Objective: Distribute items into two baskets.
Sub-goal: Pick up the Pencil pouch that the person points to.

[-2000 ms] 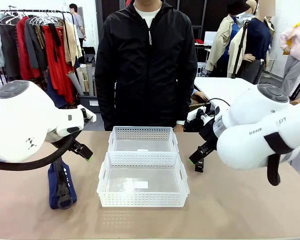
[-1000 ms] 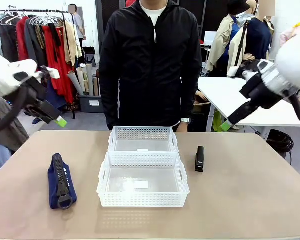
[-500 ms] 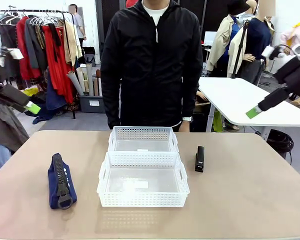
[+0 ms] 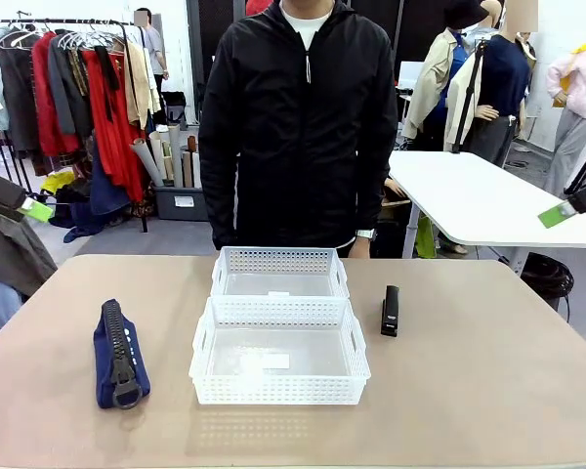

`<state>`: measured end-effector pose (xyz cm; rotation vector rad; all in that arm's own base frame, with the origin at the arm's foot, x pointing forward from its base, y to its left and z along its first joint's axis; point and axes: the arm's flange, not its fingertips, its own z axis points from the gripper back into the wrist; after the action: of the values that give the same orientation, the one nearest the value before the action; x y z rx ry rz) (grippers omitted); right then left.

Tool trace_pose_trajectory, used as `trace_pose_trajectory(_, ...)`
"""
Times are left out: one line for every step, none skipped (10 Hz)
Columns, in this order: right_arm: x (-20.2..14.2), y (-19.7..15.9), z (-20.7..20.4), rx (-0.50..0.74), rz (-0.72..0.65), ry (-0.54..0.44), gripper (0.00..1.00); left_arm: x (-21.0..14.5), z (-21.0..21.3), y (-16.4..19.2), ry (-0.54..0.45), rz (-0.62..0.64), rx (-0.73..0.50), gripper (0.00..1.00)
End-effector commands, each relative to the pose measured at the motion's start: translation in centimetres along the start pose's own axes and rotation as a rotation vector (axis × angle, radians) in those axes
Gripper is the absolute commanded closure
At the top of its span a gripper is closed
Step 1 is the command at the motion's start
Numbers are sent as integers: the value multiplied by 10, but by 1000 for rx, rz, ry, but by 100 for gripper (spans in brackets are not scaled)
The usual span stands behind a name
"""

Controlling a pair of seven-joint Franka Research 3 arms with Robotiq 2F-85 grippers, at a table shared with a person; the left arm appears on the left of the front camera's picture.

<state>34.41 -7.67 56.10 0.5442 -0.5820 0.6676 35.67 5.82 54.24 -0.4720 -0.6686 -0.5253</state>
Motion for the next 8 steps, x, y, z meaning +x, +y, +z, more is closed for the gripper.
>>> trace_pose_trajectory(-12, -3, 11, 25, 21, -74, 0, -10, 7, 1, -57, 8, 7, 0)
trace_pose_trajectory(-18, -1, 15, 22, 18, -81, 0, -18, 16, -1, -70, 4, 13, 0)
trace_pose_trajectory(-22, 0, 18, 24, 24, -88, 0, -22, 26, -2, -106, 14, 31, 0)
trace_pose_trajectory(-26, 1, 21, 31, 32, -105, 0, -26, 39, -2, -140, 24, 54, 0)
trace_pose_trajectory(-33, 4, 24, 37, 42, -121, 0, -29, 52, -2, -152, 36, 66, 0)
trace_pose_trajectory(-37, 4, 26, 42, 48, -134, 0, -29, 61, -2, -153, 37, 68, 0)
trace_pose_trajectory(-44, 6, 27, 49, 40, -145, 0, -29, 67, -2, -132, 53, 89, 0)
trace_pose_trajectory(-49, 5, 30, 43, 27, -155, 0, -26, 72, -1, -131, 61, 97, 0)
